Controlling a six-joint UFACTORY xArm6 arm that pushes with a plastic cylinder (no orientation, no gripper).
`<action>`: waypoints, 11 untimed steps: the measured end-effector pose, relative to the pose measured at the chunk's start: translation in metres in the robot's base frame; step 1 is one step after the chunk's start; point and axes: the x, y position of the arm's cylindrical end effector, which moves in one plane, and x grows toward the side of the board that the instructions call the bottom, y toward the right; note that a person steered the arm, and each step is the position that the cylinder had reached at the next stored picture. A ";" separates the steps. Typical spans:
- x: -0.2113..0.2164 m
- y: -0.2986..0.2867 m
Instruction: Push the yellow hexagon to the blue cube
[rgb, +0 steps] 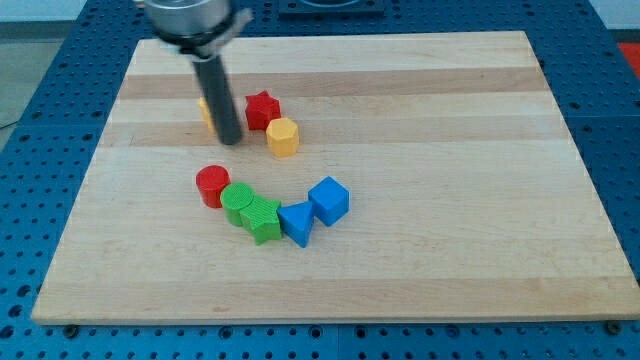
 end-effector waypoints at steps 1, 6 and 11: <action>0.015 0.066; 0.047 0.137; 0.047 0.204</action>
